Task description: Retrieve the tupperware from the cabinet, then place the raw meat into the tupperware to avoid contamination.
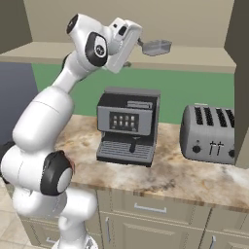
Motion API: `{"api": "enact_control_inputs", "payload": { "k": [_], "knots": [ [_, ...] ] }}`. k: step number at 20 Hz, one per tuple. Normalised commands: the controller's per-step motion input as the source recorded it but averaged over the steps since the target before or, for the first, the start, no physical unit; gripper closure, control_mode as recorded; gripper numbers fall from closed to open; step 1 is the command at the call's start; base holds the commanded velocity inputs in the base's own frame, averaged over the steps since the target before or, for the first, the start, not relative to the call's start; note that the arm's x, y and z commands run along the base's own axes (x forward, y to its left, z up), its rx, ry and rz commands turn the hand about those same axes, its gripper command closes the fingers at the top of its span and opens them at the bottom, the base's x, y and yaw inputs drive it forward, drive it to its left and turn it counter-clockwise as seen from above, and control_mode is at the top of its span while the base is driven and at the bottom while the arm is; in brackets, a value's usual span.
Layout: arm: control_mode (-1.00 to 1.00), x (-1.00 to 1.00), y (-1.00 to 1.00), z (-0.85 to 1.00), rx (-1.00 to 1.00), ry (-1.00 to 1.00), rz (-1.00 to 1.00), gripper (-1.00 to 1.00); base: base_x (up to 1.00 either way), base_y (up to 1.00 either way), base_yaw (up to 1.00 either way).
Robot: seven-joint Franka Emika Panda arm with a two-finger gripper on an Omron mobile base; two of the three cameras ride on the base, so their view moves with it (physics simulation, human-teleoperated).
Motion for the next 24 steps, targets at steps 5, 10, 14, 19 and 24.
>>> {"api": "enact_control_inputs", "payload": {
  "k": [5,10,14,19,24],
  "knots": [
    [-1.0,0.61,0.02,0.2,0.01,-0.03,0.01,-1.0,0.0,0.0,0.0],
    [-1.0,0.69,0.0,0.01,0.02,0.0,0.01,-1.0,0.0,0.0,0.0],
    [-1.0,0.67,0.0,-0.01,0.01,0.0,0.01,-1.0,0.0,0.0,0.0],
    [-1.0,0.65,0.0,-0.06,0.01,0.0,0.01,-1.0,0.0,0.0,0.0],
    [-1.0,0.62,0.0,-0.11,0.0,0.0,0.01,-1.0,0.0,0.0,0.0]
  ]
}}
